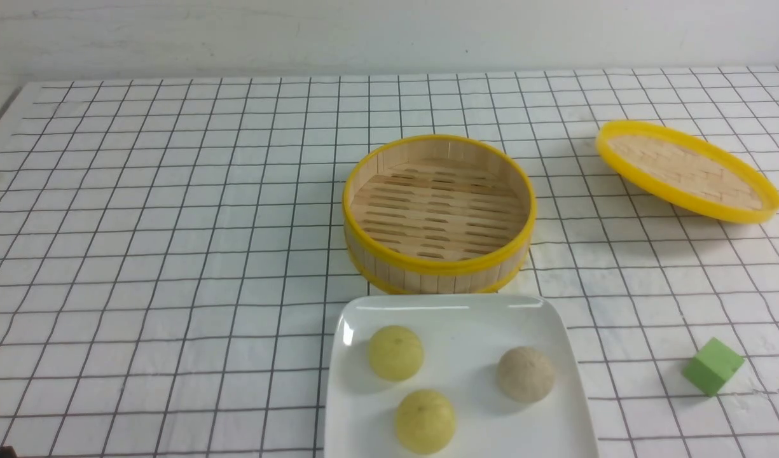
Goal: Put the steamed buns into the plate on the white-black tablecloth.
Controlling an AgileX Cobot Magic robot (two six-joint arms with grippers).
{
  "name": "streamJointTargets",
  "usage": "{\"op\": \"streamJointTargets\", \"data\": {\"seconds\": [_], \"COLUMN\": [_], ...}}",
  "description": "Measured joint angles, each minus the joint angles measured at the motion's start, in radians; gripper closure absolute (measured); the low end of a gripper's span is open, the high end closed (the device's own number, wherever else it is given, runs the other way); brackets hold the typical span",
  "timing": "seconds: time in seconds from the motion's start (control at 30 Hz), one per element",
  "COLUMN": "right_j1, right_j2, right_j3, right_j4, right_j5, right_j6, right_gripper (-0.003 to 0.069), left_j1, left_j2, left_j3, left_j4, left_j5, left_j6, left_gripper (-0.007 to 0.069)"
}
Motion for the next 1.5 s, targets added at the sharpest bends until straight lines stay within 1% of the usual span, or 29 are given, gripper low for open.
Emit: {"op": "streamJointTargets", "data": {"seconds": [0.67,1.07,1.5], "right_j1": [0.0,0.0,0.0], "right_j2": [0.0,0.0,0.0], "right_j3": [0.0,0.0,0.0], "right_j4": [0.0,0.0,0.0], "right_j5": [0.0,0.0,0.0], "right_j6": [0.0,0.0,0.0], "right_gripper": [0.0505,0.0487,0.0467], "left_j1": [0.0,0.0,0.0], "left_j2": [0.0,0.0,0.0], "left_j3": [0.0,0.0,0.0], "left_j4": [0.002,0.002,0.002], "left_j5": [0.0,0.0,0.0], "left_j6": [0.0,0.0,0.0], "left_gripper": [0.0533,0.0533,0.0517]}}
